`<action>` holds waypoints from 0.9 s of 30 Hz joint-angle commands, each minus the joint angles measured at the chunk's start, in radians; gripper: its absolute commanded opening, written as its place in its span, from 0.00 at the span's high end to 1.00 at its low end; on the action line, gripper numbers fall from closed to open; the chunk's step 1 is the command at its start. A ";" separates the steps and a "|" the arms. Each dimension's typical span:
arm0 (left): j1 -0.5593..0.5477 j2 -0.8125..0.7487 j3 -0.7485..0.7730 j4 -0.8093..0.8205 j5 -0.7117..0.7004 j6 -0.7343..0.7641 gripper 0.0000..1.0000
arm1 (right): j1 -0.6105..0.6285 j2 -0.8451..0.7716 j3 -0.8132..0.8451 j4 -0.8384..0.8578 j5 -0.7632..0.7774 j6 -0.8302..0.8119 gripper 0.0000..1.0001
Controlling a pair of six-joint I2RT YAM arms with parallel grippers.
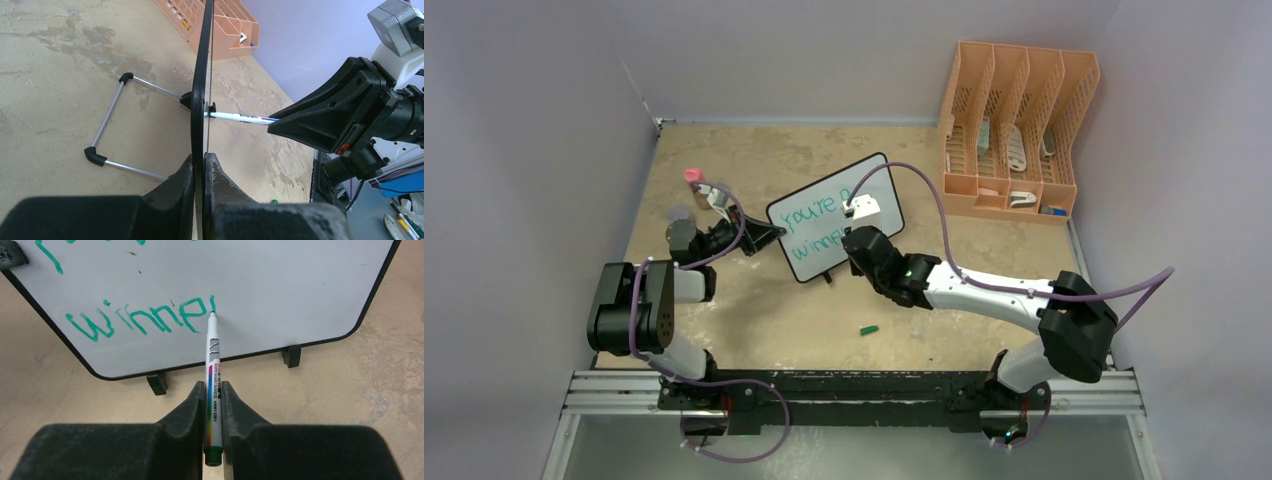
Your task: Write a sentence on the whiteboard
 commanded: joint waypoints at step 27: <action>0.005 -0.031 0.014 0.022 0.005 0.024 1.00 | -0.024 -0.018 0.034 0.028 0.059 -0.001 1.00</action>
